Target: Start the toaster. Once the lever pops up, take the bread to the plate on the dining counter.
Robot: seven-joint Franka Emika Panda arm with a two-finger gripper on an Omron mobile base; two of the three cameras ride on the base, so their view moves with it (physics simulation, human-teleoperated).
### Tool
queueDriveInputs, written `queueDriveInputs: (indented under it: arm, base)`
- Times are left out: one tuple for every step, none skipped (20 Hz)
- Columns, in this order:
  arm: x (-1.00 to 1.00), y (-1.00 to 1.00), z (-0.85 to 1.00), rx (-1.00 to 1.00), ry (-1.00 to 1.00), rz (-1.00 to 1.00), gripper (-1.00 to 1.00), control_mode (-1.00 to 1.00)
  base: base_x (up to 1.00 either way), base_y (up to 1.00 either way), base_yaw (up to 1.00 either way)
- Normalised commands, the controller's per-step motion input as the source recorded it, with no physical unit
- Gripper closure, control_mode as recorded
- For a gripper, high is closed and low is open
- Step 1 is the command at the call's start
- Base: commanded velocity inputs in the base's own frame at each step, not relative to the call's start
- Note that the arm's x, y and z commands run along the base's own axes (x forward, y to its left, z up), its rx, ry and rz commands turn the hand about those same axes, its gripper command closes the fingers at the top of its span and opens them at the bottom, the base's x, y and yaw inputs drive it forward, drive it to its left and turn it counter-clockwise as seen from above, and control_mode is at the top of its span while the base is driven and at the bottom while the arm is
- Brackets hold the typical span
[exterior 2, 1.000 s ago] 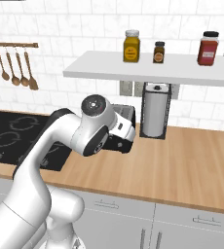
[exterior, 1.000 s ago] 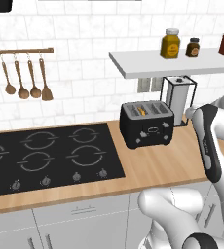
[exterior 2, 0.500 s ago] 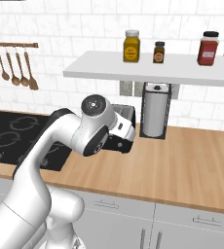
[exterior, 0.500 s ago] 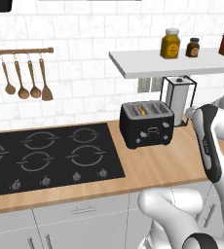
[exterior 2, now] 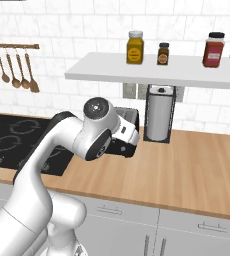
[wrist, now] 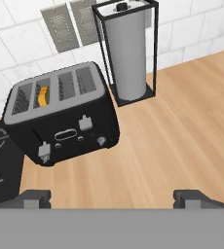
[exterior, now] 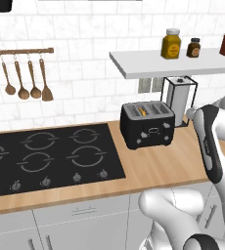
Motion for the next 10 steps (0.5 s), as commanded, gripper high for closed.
queueDriveInputs:
  arm:
    - [0.0, 0.0, 0.0, 0.0, 0.0, 0.0, -1.0, -1.0]
    - [0.0, 0.0, 0.0, 0.0, 0.0, 0.0, -1.0, -1.0]
    - [0.0, 0.0, 0.0, 0.0, 0.0, 0.0, -1.0, -1.0]
    - [0.0, 0.0, 0.0, 0.0, 0.0, 0.0, -1.0, -1.0]
    - [0.0, 0.0, 0.0, 0.0, 0.0, 0.0, -1.0, -1.0]
    - [0.0, 0.0, 0.0, 0.0, 0.0, 0.0, -1.0, -1.0]
    - [0.0, 0.0, 0.0, 0.0, 0.0, 0.0, -1.0, -1.0]
    - [0.0, 0.0, 0.0, 0.0, 0.0, 0.0, -1.0, -1.0]
    - [0.0, 0.0, 0.0, 0.0, 0.0, 0.0, -1.0, -1.0]
    - [0.0, 0.0, 0.0, 0.0, 0.0, 0.0, -1.0, -1.0]
  base:
    - [0.0, 0.0, 0.0]
    - [0.0, 0.0, 0.0]
    - [0.0, 0.0, 0.0]
    - [0.0, 0.0, 0.0]
    - [0.0, 0.0, 0.0]
    - [0.0, 0.0, 0.0]
    - [0.0, 0.0, 0.0]
    - [0.0, 0.0, 0.0]
    - [0.0, 0.0, 0.0]
    - [0.0, 0.0, 0.0]
